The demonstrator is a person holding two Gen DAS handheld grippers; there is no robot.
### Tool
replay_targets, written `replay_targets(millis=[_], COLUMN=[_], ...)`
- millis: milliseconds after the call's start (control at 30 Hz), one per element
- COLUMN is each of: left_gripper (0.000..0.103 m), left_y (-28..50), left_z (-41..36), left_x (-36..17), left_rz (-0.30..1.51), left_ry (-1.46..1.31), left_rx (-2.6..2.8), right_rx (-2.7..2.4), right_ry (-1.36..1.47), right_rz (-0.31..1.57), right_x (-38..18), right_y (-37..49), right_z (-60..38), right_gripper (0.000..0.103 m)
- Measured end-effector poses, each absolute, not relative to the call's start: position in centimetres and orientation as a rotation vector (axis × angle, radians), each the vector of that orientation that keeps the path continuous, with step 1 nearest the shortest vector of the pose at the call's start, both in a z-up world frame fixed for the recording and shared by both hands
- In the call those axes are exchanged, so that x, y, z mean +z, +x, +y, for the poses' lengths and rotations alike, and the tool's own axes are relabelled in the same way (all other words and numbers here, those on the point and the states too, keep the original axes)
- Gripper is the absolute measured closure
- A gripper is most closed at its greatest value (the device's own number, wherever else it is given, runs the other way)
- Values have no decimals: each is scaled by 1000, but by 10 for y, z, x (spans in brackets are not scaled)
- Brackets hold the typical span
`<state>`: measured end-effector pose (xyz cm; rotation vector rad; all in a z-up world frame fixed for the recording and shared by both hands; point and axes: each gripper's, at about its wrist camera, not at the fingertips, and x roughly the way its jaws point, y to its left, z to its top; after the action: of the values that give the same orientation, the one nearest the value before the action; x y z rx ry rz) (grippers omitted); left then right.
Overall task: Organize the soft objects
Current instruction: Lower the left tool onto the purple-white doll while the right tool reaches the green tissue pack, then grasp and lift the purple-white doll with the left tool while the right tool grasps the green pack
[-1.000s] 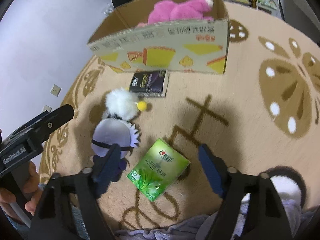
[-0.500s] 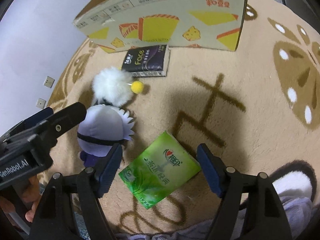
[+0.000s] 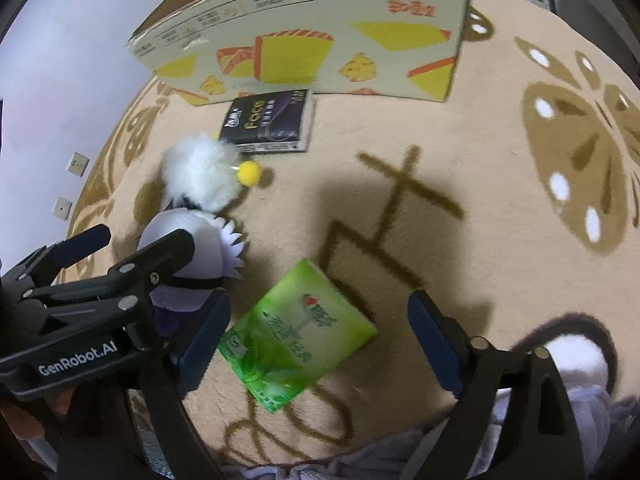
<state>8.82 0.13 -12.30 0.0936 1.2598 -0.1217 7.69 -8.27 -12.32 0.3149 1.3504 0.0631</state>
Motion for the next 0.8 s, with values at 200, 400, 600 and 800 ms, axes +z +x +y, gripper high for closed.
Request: replay_targets(millis=[200,400,600,800], left_gripper=[1,16,48,50], left_y=[90,90,88,82], left_z=[3,3,0,-7], left_x=[-128,-133,-134,-126], left_rz=[1281,1307,1323,1305], left_ry=[77,45,-10,24], left_rx=[-129,-178,-245,-236], right_rx=[69,93,87,76], right_ry=[376,397,424,380], right_rz=[1417,1439,1400,1364], right_x=[-133,-137,-141,-136], right_y=[74,71,73,76], right_z=[-84,-77,-69,-65], right_gripper=[5,11,25,32])
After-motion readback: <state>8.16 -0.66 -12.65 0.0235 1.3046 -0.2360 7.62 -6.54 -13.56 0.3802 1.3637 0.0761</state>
